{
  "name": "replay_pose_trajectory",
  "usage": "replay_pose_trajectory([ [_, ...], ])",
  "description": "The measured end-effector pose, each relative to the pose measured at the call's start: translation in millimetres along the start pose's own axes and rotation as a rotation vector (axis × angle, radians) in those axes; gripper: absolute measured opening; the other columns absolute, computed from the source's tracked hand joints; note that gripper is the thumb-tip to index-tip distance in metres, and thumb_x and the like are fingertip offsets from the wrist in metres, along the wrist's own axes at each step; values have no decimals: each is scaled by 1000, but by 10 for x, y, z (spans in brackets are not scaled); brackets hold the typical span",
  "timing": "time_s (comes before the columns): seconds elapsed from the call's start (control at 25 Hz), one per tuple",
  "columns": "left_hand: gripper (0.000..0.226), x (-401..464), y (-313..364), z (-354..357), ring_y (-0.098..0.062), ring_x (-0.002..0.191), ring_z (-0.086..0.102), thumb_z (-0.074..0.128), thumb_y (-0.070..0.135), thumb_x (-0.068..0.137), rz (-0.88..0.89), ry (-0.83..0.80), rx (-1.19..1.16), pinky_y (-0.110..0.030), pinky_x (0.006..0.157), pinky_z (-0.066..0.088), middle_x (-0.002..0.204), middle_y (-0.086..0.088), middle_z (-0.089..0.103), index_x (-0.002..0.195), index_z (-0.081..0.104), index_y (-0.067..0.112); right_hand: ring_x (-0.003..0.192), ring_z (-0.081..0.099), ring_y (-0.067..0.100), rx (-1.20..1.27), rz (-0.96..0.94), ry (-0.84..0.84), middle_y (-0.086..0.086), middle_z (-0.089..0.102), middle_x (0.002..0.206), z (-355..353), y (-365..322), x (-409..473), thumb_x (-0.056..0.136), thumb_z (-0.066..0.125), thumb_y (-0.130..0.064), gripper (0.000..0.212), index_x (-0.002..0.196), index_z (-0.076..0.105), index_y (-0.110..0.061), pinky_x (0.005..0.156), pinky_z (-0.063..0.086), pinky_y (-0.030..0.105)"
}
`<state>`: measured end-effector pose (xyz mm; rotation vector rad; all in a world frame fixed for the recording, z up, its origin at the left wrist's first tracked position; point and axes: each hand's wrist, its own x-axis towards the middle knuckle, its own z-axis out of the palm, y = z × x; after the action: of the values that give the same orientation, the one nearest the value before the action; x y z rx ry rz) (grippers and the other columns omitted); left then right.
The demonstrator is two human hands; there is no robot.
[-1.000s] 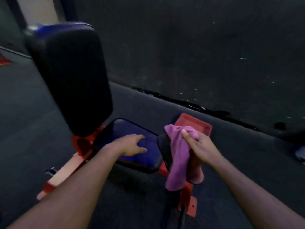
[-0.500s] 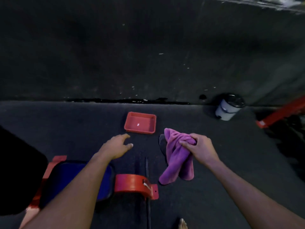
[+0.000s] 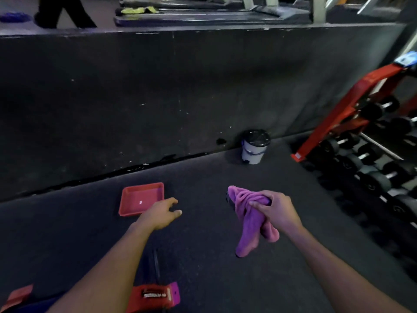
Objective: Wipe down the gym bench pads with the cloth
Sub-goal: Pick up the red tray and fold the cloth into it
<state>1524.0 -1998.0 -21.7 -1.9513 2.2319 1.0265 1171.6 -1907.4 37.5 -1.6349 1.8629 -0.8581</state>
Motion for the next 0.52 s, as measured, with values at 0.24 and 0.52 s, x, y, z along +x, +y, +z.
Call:
replay_pose_trajectory([
  [0.24,55,304,600,-68,-23,131,57,60,43,104,11,-50,63,-32,105,46,148,-6,57,153,47,22,85,66,-8,57,72,65,-24,74,87,-474,378,203,84,84,-28,10,87,78,-34,78,52,15],
  [0.52,54,718,660,-103,-22,132,57,64,43,101,-68,-7,20,-35,110,45,150,-4,57,150,50,23,86,64,-12,79,92,20,-22,72,87,-459,566,678,81,86,-31,17,91,73,-36,70,45,3],
])
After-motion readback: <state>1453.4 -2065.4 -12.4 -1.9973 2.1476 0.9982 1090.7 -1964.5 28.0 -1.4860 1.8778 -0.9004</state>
